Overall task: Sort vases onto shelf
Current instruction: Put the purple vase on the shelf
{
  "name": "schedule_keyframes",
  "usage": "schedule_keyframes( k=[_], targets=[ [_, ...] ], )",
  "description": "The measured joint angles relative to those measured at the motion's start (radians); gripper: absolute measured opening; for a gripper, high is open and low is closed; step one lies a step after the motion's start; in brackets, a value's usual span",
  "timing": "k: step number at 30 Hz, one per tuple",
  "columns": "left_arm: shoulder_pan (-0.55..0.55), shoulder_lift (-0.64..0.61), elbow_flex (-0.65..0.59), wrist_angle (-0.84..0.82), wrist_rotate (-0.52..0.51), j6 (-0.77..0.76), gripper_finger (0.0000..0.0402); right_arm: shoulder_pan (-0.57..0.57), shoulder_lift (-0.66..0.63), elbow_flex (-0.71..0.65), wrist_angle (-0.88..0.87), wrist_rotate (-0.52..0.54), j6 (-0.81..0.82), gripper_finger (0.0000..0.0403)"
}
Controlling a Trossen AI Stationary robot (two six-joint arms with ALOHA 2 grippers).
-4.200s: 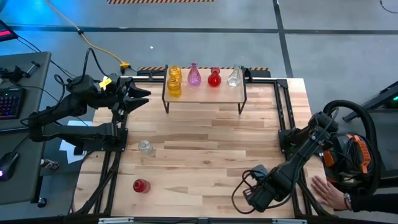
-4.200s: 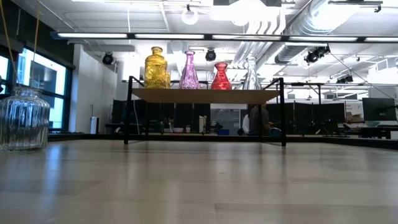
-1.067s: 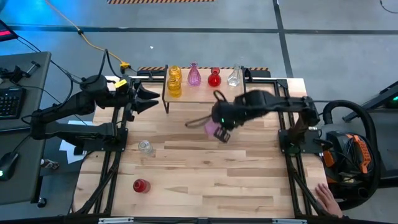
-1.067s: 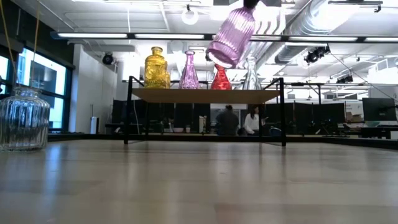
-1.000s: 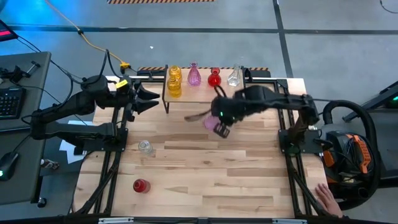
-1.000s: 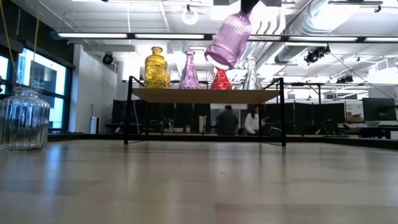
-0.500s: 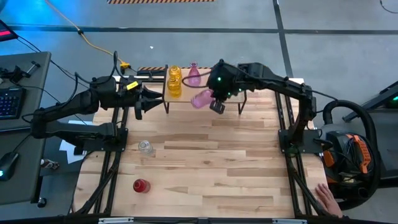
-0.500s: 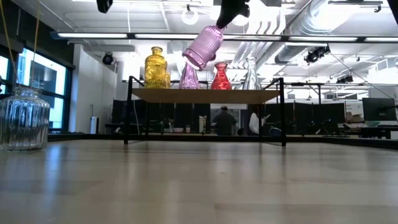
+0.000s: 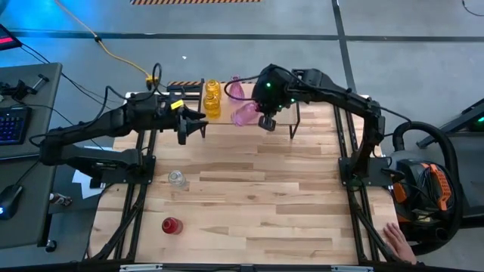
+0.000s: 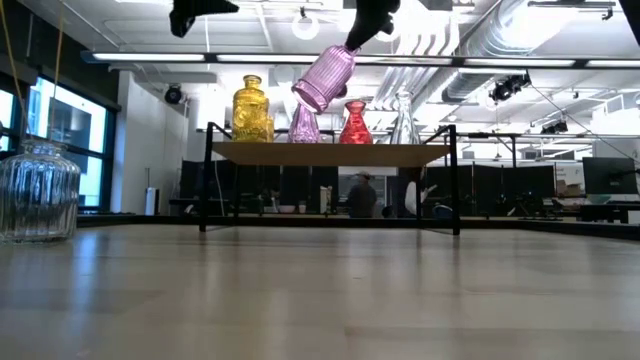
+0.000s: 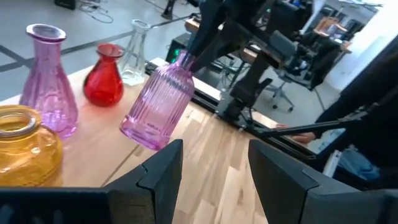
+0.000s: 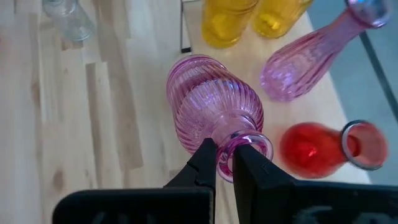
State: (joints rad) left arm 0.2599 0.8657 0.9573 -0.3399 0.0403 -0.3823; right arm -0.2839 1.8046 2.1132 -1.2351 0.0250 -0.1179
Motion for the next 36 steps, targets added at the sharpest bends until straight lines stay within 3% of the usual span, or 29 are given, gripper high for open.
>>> schedule_keyframes(
  k=[10,36],
  targets=[
    [0.033,0.013,0.0,0.001,-0.001,0.003,0.0175,-0.037,0.021,-0.001,0.041,-0.052,-0.132,0.0001],
    [0.039,0.013,0.0,0.0,0.001,0.036,0.0175,-0.076,0.082,-0.001,-0.009,0.004,-0.291,0.0002]
  ],
)
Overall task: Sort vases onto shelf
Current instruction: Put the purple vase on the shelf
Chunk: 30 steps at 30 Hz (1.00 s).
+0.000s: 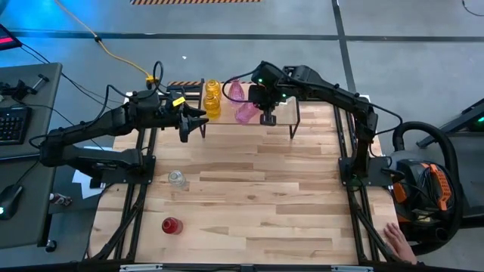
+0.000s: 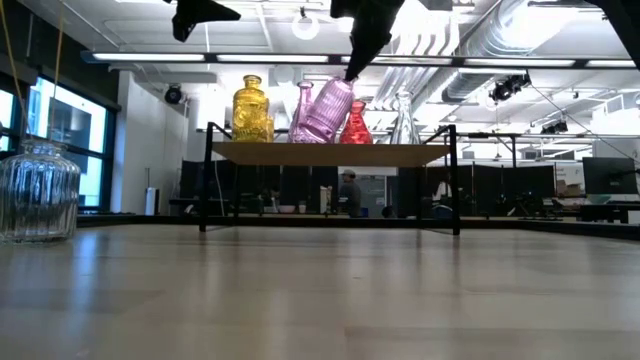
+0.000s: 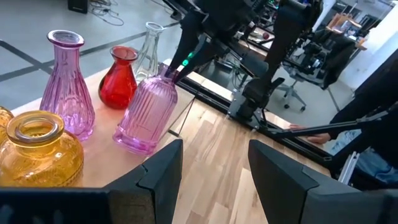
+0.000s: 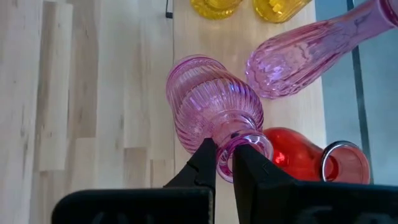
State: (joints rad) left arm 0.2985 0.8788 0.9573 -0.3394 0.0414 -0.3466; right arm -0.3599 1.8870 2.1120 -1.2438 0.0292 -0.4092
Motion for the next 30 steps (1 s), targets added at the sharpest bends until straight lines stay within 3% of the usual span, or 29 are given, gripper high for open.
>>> schedule_keyframes(
  k=[30],
  targets=[
    [0.0,0.0,0.0,0.0,0.0,0.0,0.0175,-0.006,0.032,0.0,0.079,0.001,-0.045,0.0015]
  ],
)
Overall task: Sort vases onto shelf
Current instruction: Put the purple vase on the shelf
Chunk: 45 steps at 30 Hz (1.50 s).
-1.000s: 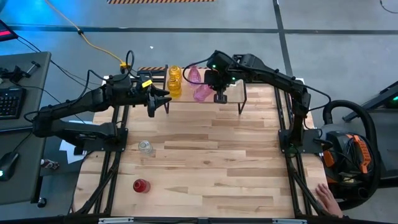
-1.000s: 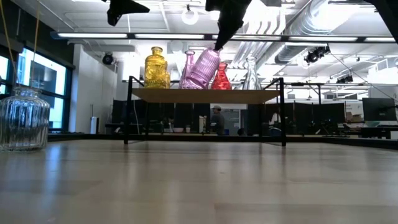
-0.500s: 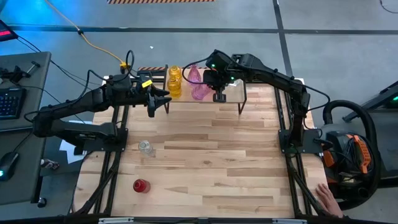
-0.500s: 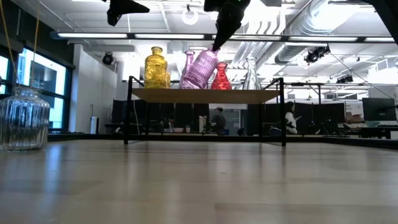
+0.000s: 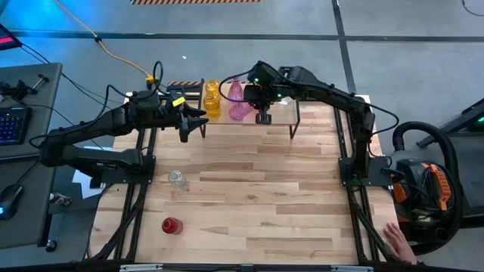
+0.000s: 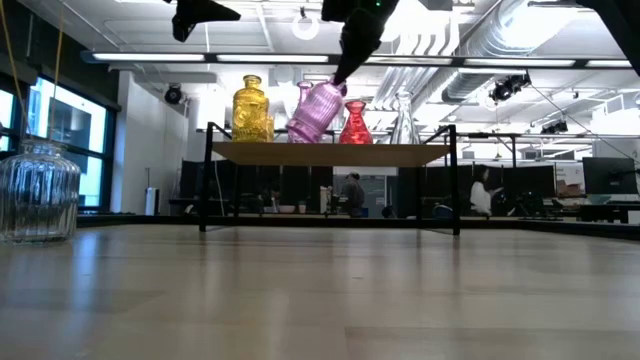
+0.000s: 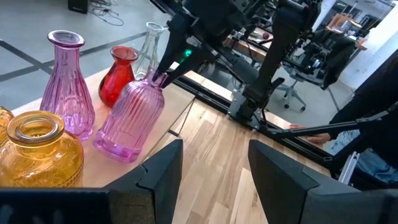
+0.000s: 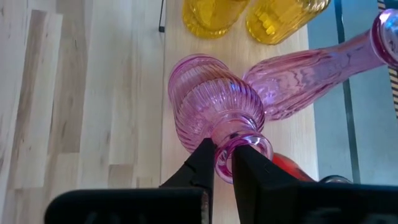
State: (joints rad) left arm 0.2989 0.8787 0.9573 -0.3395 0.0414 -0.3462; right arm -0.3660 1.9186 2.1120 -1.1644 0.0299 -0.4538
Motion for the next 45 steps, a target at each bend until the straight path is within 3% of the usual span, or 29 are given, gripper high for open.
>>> schedule_keyframes(
  k=[8,45],
  targets=[
    [0.0,0.0,0.0,0.0,0.0,0.009,0.0175,0.0,0.0,0.0,0.003,0.045,0.0,0.0042],
    [0.0,0.0,0.0,0.0,0.037,0.009,0.0175,0.014,-0.001,0.0,0.169,0.007,-0.018,0.0044]
  ],
)
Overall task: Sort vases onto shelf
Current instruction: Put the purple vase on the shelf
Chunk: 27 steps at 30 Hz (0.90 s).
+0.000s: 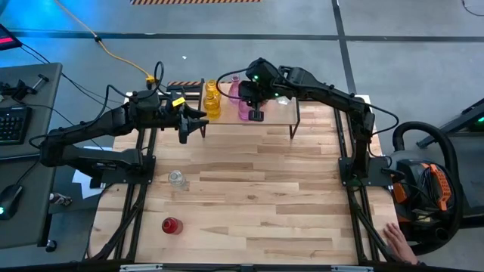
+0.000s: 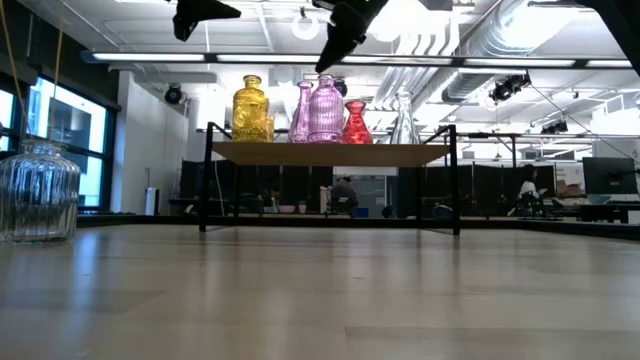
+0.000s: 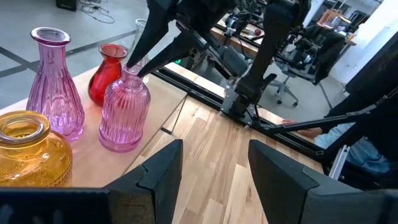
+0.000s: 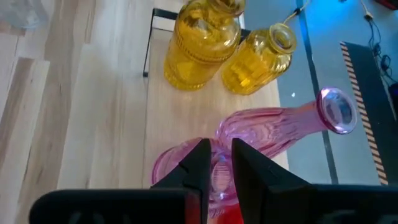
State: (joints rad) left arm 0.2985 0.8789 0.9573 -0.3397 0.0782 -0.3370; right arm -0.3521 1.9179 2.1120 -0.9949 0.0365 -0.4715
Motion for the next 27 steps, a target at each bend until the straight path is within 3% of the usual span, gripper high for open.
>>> schedule_keyframes(
  k=[7,11,27],
  targets=[
    [0.0,0.0,0.0,-0.001,0.001,0.001,0.0175,0.014,-0.035,0.002,-0.08,0.092,0.04,0.0044],
    [0.0,0.0,0.0,0.0,0.001,0.001,0.0175,0.014,-0.041,0.002,-0.174,0.096,0.047,0.0044],
    [0.0,0.0,0.0,0.0,0.001,0.001,0.0175,0.004,0.025,0.001,-0.161,0.095,0.044,0.0044]
  ],
)
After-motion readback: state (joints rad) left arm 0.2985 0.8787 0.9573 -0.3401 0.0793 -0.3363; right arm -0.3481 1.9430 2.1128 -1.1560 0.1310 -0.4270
